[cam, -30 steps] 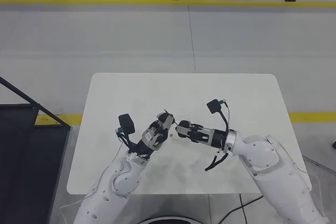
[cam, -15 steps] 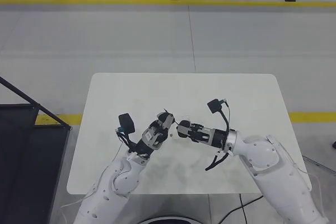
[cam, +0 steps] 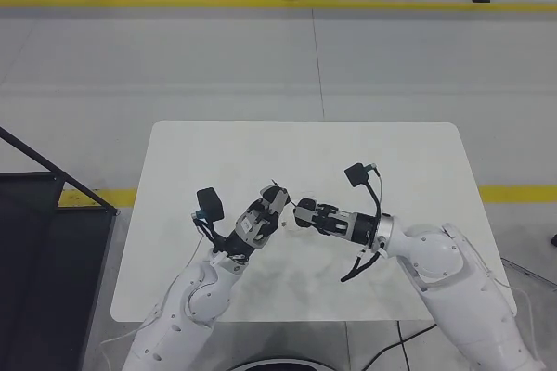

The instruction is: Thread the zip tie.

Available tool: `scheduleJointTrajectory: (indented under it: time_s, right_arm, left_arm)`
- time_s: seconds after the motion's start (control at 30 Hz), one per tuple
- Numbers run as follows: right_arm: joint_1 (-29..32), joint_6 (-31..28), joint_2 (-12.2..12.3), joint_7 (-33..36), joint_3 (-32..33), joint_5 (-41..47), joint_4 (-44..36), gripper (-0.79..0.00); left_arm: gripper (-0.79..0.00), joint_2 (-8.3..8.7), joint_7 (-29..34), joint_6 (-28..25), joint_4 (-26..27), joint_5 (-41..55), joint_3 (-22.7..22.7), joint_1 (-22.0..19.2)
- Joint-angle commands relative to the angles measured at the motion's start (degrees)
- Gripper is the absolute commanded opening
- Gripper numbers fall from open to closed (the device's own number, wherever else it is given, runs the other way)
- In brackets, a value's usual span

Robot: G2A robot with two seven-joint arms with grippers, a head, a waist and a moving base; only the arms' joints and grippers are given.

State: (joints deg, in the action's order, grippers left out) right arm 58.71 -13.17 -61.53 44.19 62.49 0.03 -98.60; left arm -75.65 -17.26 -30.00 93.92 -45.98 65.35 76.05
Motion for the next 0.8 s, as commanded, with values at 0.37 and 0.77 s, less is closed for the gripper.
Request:
scheduleJointTrajectory:
  time_s: [0.37, 0.77]
  right_arm:
    - [0.8, -0.2, 0.0, 0.2, 0.8, -0.3, -0.7, -0.785]
    - [1.0, -2.4, 0.1, 2.0, 2.7, 4.2, 0.5, -0.785]
  left_arm:
    - [-0.369, -0.11, 1.4, -0.7, 0.1, 0.7, 0.3, 0.3]
    - [-0.308, 0.38, 6.8, -5.6, 0.1, 5.2, 2.0, 0.7]
